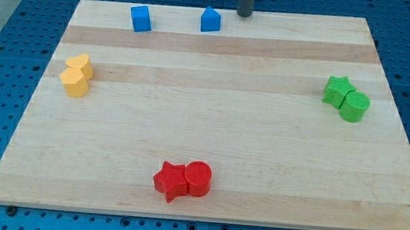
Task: Slide the blue triangle to the top right side of the red circle
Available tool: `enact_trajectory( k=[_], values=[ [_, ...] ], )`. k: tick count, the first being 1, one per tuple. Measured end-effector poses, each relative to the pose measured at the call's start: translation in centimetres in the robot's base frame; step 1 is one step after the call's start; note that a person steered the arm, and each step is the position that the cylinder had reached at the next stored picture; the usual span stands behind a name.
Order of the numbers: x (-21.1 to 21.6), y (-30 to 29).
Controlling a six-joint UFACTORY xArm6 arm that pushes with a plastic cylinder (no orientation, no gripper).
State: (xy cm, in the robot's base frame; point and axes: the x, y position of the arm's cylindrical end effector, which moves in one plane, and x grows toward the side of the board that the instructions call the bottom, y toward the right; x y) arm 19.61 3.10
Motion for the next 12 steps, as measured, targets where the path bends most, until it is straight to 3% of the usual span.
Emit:
enact_trajectory(
  k=[2,4,6,7,12],
  values=[
    [4.1,-4.8],
    [-0.1,-5.1],
    [0.9,-12.1],
    [4.1,-12.5],
    [2.2,-11.0]
  ],
)
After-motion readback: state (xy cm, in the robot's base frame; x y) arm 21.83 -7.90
